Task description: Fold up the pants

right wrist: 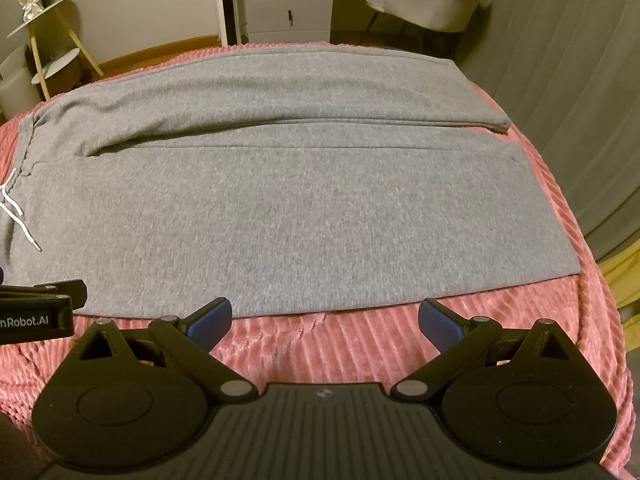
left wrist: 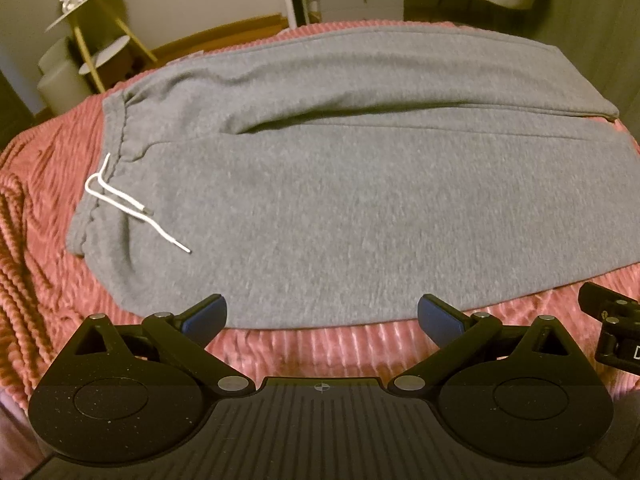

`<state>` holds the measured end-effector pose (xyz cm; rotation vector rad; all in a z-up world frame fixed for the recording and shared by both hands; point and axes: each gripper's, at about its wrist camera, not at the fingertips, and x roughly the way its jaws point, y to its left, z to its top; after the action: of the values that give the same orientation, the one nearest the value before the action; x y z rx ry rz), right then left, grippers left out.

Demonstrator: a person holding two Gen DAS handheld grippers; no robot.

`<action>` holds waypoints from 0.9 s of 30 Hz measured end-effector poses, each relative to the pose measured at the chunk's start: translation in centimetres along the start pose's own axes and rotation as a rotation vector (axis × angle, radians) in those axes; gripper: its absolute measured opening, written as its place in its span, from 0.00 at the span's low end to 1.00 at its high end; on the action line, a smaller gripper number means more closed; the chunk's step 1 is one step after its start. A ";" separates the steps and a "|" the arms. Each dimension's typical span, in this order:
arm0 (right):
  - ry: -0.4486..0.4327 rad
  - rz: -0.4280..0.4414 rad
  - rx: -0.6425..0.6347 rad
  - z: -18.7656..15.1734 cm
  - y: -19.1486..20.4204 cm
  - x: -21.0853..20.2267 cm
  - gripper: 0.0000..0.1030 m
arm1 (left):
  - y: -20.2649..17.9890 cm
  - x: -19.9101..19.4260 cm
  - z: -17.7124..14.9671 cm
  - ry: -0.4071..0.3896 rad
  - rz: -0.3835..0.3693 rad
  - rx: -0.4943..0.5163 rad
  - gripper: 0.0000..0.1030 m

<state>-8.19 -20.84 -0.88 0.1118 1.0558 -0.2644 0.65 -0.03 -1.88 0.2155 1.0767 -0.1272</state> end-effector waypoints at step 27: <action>0.008 -0.001 0.000 -0.1 0.1 0.5 0.97 | -0.4 0.6 0.1 0.018 -0.003 0.009 1.00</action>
<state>-8.02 -20.76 -1.33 0.1127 1.0636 -0.2653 0.94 -0.41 -2.38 0.2236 1.0945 -0.1332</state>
